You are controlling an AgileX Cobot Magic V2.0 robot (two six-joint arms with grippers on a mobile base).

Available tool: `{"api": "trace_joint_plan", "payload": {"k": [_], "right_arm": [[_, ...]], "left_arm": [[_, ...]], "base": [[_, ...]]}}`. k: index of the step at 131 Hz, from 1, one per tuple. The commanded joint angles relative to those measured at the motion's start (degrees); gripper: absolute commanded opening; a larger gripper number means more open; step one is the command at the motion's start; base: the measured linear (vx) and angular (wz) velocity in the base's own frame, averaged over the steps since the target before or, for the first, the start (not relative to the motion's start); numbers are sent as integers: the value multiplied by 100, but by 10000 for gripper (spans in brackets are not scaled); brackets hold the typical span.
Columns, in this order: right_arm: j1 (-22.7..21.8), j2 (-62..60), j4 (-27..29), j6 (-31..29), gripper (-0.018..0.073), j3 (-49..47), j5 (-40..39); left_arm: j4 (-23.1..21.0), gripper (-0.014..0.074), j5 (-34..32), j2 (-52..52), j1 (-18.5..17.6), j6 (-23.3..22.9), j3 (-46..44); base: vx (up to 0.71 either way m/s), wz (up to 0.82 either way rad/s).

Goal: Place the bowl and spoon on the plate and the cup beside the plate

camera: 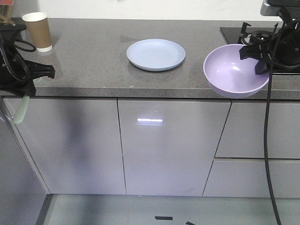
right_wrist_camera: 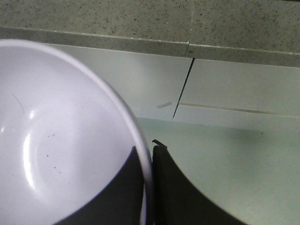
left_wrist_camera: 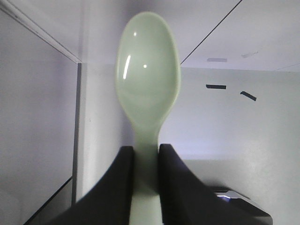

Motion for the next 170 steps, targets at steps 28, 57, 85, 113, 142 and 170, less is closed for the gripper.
{"api": "trace_joint_plan", "payload": {"k": [28,57,85,113,142,170], "right_arm": [[-9,-267,18,-49,-4,-154,-277],[-9,-267,18,-49,-4,-154,-277],[-9,-267,18,-49,-4,-154,-277],[-9,-267,18,-49,-4,-154,-277],[-9,-267,18,-49,-4,-154,-271],[-9,-267,18,-49,-4,-154,-271]], "left_arm": [[-11,-6,-142,-281,-34,2,-152],[-11,-6,-142,-281,-34,2,-152],[-11,-6,-142,-281,-34,2,-152],[-11,-6,-142,-281,-34,2,-152],[-11,-6,-142,-281,-34,2,-152],[-11,-6,-142,-281,-34,2,-152]], "base": [[9,-7],[12,-4],[14,-2],[16,1],[18,2],[19,-2]]}}
